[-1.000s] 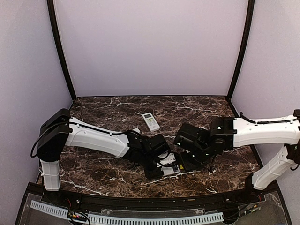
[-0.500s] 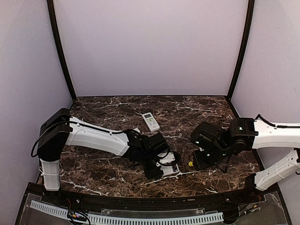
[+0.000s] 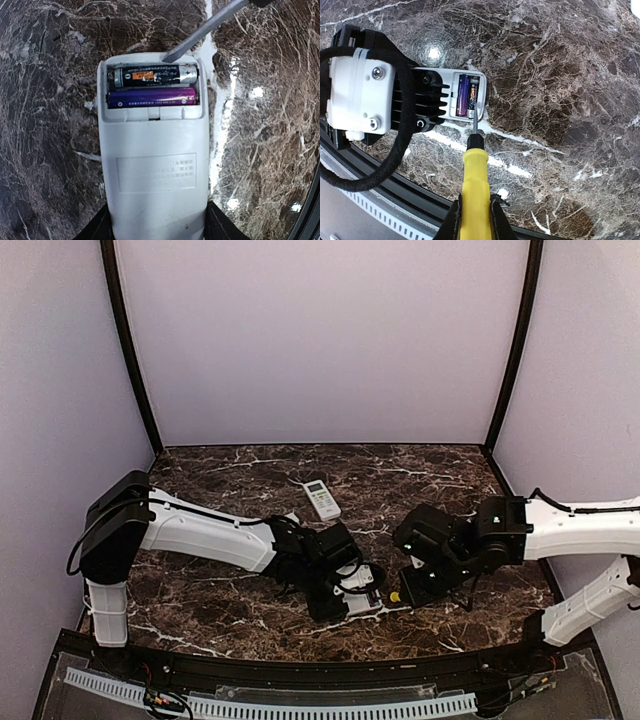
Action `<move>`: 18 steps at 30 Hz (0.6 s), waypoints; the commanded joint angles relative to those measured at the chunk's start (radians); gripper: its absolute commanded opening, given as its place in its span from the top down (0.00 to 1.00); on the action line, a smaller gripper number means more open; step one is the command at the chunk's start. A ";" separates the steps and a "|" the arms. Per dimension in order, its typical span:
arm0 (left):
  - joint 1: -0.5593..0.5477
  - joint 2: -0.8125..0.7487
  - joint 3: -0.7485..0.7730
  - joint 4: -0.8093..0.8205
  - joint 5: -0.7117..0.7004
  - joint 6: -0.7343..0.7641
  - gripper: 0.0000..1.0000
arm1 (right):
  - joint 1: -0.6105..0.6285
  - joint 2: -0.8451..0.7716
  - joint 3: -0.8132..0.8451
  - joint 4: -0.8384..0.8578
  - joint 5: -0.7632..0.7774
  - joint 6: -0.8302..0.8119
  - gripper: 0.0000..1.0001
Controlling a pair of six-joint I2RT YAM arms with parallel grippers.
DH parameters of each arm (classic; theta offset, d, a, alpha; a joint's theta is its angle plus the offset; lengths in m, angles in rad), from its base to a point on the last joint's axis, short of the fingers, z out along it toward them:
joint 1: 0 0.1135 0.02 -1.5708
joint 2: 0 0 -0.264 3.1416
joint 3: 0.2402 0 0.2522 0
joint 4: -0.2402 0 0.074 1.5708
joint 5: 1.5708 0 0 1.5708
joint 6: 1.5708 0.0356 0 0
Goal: Unload the batteries from the remote control
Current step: Remove the battery from the remote control without the battery cover.
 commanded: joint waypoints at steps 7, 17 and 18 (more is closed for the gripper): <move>-0.001 0.044 -0.015 -0.123 0.007 0.009 0.64 | -0.006 0.058 0.043 -0.013 0.024 -0.029 1.00; -0.001 0.046 -0.016 -0.123 0.011 0.010 0.64 | -0.034 0.055 -0.024 0.067 -0.053 -0.024 1.00; -0.001 0.046 -0.017 -0.123 0.011 0.009 0.64 | -0.050 0.032 -0.052 0.099 -0.089 -0.021 1.00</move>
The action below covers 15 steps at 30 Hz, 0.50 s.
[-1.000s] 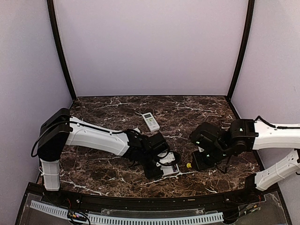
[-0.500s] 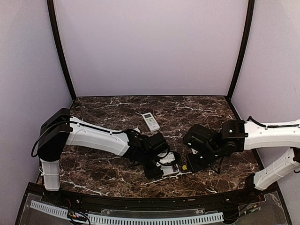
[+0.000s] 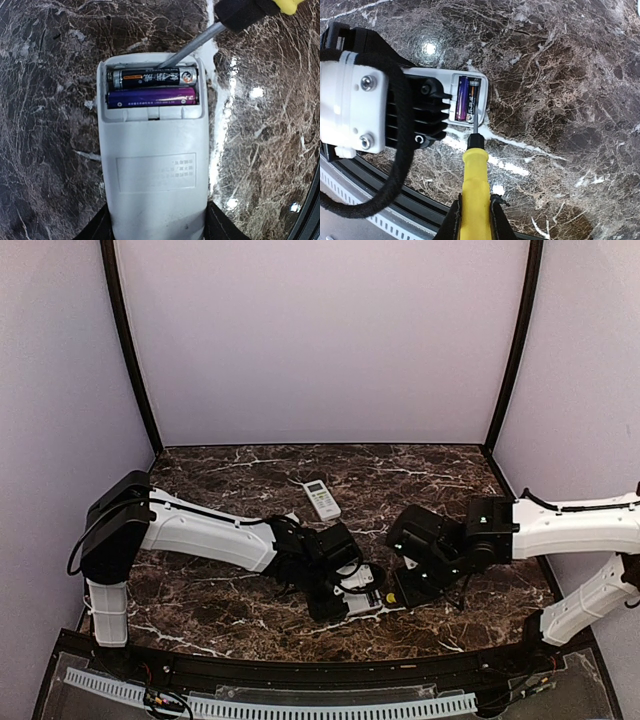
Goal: Unload the batteries from the remote control
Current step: Remove the battery from the remote control without the battery cover.
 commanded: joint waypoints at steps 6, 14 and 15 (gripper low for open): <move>-0.001 0.046 -0.021 -0.114 0.011 0.012 0.64 | -0.177 -0.192 -0.224 0.263 -0.270 0.010 1.00; -0.001 0.052 -0.022 -0.114 0.008 0.013 0.64 | -0.299 -0.286 -0.351 0.405 -0.444 0.016 1.00; -0.001 0.054 -0.022 -0.115 0.008 0.013 0.64 | -0.305 -0.287 -0.359 0.411 -0.449 0.017 1.00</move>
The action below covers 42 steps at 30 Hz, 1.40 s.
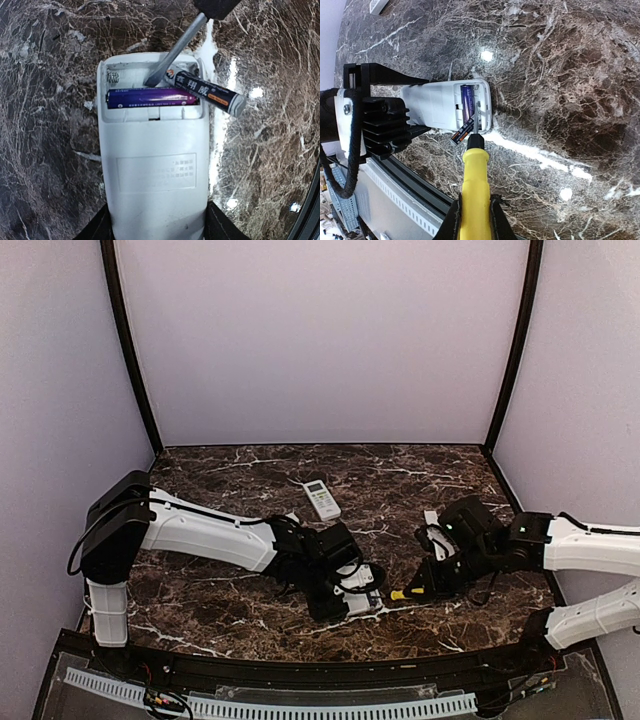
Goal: Unload the batteries from the remote control
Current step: Remove the battery from the remote control without the battery cover.
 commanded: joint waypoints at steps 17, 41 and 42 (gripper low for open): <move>0.023 0.056 -0.001 -0.124 -0.100 -0.021 0.64 | -0.043 -0.055 -0.011 0.056 -0.121 -0.034 1.00; 0.043 0.056 0.015 -0.129 -0.177 -0.047 0.64 | -0.021 0.021 0.057 -0.084 -0.056 -0.069 1.00; 0.046 0.056 0.016 -0.129 -0.179 -0.049 0.64 | -0.020 0.021 0.059 -0.085 -0.054 -0.069 1.00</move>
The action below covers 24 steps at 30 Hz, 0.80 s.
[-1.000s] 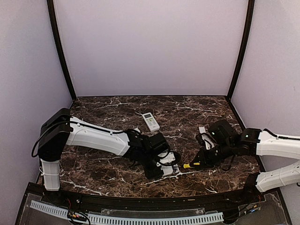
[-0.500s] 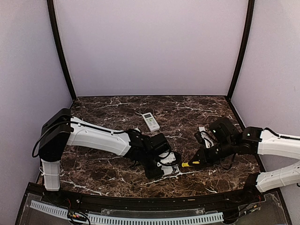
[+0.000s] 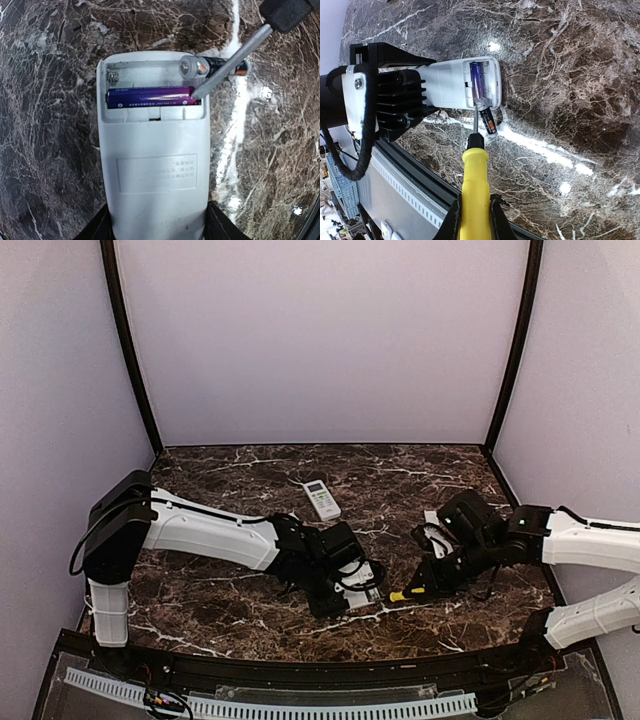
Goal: Unload the batteries from the remote control
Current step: Remove the battery from the remote control without the battery cover.
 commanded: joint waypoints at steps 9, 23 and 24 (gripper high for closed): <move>0.043 0.045 -0.010 -0.099 -0.113 -0.020 0.64 | 0.008 0.010 0.048 -0.063 0.067 -0.013 1.00; 0.056 -0.020 -0.053 -0.040 -0.075 0.004 0.67 | 0.000 -0.126 0.054 -0.047 0.092 -0.045 1.00; 0.056 -0.041 -0.062 -0.024 -0.062 0.013 0.67 | -0.003 -0.124 0.053 -0.044 0.081 -0.051 1.00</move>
